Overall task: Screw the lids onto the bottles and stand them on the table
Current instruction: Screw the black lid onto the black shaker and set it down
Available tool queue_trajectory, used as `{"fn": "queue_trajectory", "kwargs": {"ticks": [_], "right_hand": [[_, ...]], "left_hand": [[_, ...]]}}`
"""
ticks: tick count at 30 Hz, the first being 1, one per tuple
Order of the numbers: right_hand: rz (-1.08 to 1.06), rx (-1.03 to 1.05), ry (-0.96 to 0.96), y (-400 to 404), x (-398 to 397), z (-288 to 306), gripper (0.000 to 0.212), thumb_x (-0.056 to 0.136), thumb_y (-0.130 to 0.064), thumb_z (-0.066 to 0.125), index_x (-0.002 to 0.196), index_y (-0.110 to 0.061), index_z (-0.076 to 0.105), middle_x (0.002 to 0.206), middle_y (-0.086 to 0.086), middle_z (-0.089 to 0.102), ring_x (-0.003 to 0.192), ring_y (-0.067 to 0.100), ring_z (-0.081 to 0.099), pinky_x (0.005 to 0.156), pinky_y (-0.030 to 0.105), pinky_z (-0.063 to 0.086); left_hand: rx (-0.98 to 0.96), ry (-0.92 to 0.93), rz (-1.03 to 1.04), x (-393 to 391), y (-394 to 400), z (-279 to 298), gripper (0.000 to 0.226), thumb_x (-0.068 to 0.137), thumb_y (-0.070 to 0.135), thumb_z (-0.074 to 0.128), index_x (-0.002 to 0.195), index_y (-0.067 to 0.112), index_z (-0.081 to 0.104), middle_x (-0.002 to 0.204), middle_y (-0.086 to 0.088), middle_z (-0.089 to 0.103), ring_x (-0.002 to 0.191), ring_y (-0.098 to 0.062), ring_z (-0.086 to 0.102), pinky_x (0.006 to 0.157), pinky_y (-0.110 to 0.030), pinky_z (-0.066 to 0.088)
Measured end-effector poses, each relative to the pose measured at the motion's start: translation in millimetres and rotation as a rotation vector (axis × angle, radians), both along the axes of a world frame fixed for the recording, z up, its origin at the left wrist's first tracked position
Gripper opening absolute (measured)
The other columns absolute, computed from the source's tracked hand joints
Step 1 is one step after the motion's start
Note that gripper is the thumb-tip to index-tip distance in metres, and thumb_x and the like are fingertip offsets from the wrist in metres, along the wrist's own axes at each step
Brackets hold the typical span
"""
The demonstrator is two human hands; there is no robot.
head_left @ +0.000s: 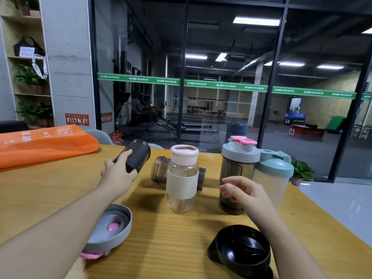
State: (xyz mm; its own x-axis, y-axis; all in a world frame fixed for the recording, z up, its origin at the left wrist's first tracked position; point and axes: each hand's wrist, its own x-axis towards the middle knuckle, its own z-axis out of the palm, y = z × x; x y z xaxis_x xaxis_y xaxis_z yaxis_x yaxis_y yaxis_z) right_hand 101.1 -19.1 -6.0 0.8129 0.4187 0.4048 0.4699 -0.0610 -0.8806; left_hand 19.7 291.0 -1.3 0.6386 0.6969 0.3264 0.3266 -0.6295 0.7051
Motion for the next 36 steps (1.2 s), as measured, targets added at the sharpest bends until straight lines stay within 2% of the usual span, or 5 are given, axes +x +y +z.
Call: {"fn": "queue_trajectory", "kwargs": {"ticks": [7,17,22,25,36], "right_hand": [[0.007,0.049,0.039,-0.2,-1.0,0.1,0.013,0.091,-0.010,0.059,0.096,-0.017,0.070,0.086,0.001,0.076,0.075,0.008,0.066,0.072,0.022,0.051],[-0.006,0.173,0.170,-3.7,1.5,1.0,0.015,0.094,-0.008,0.054,0.099,-0.010,0.069,0.084,0.006,0.076,0.074,0.018,0.068,0.066,0.022,0.052],[-0.011,0.195,0.184,-4.6,4.1,0.2,0.015,0.093,-0.011,0.056,0.100,-0.011,0.069,0.088,0.009,0.076,0.075,0.020,0.069,0.070,0.027,0.052],[-0.009,0.206,0.198,-6.2,5.4,0.0,0.014,0.091,-0.012,0.058,0.101,-0.012,0.069,0.089,0.009,0.076,0.075,0.019,0.070,0.072,0.029,0.052],[-0.076,0.077,0.159,-25.0,-17.4,-14.0,0.021,0.088,-0.027,0.061,0.108,-0.023,0.063,0.104,0.002,0.073,0.089,0.013,0.069,0.074,0.026,0.052]], "left_hand": [[-0.069,-0.333,-0.043,-17.4,-28.5,9.1,0.062,0.090,0.023,0.056,0.143,0.040,0.030,0.139,-0.012,0.030,0.117,-0.033,0.042,0.098,-0.041,0.040],[-0.187,-0.785,-0.229,-49.7,-113.2,10.7,0.057,0.093,0.014,0.056,0.131,0.048,0.032,0.138,0.013,0.033,0.106,0.029,0.035,0.073,0.008,0.030],[-0.339,-0.886,-0.443,-57.6,-134.9,-7.2,0.052,0.083,0.026,0.062,0.123,0.054,0.044,0.125,0.032,0.053,0.117,0.009,0.049,0.088,-0.007,0.041],[-0.690,-0.919,-0.624,-59.2,-136.8,-18.5,0.053,0.067,0.035,0.064,0.117,0.049,0.056,0.119,0.012,0.066,0.107,-0.015,0.065,0.076,-0.033,0.057],[-0.972,-0.696,-0.686,-54.0,-134.6,-33.8,0.035,0.075,0.036,0.048,0.107,0.030,0.061,0.097,-0.006,0.068,0.071,-0.027,0.063,0.042,-0.028,0.047]]}}
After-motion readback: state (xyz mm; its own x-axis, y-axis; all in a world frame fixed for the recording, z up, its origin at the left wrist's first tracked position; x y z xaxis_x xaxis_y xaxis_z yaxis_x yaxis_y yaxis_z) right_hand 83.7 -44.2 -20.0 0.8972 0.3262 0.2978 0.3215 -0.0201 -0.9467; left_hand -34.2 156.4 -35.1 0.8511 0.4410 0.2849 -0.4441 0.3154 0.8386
